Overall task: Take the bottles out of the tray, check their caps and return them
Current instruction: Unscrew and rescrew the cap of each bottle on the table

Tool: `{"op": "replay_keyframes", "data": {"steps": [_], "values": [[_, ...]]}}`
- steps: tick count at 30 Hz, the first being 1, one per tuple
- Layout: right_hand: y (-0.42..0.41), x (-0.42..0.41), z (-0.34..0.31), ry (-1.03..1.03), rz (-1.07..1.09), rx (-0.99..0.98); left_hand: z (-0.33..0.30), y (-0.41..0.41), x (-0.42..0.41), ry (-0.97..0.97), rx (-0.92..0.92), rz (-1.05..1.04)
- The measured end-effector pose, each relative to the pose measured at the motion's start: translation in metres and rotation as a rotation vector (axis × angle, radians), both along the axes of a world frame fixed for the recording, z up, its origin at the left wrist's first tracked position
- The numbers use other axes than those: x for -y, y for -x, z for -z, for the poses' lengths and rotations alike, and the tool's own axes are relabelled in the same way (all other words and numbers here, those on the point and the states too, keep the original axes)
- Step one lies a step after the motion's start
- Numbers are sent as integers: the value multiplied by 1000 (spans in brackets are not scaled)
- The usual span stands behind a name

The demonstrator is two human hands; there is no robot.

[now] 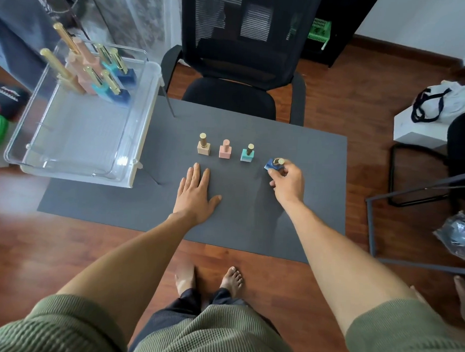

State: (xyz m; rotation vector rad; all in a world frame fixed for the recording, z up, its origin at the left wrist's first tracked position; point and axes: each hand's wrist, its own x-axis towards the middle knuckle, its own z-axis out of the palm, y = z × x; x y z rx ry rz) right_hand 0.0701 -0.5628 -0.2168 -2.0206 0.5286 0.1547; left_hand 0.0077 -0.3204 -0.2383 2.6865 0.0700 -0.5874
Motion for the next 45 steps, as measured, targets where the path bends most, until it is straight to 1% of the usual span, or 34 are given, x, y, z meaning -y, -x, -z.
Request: {"op": "replay_keyframes", "data": {"steps": [4, 7, 11, 13, 16, 24, 32, 34, 38, 42, 45], "values": [[9, -6, -16, -16, -20, 55, -13, -7, -8, 38, -54, 23], [14, -11, -33, -33, -60, 101, -31, -15, -12, 98, -59, 21], [18, -18, -57, -24, -113, 150, -56, -23, -11, 178, -53, -85], [19, -23, -68, -19, -138, 172, -71, -27, -9, 252, -58, -150], [20, -31, -84, -45, -167, 203, -96, -32, -2, 344, 20, -160], [14, -57, -115, -54, -347, 256, -145, -43, 6, 488, 188, -98], [12, -69, -127, -19, -407, 264, -157, -41, 1, 515, 306, -76], [15, -68, -132, -45, -425, 272, -159, -41, -1, 516, 298, -87], [15, -63, -142, -12, -427, 353, -162, -42, -4, 502, 288, -114], [8, -64, -151, 94, -431, 427, -166, -42, -4, 499, 293, -121], [4, -63, -160, 130, -470, 404, -169, -42, -4, 495, 292, -112]]}}
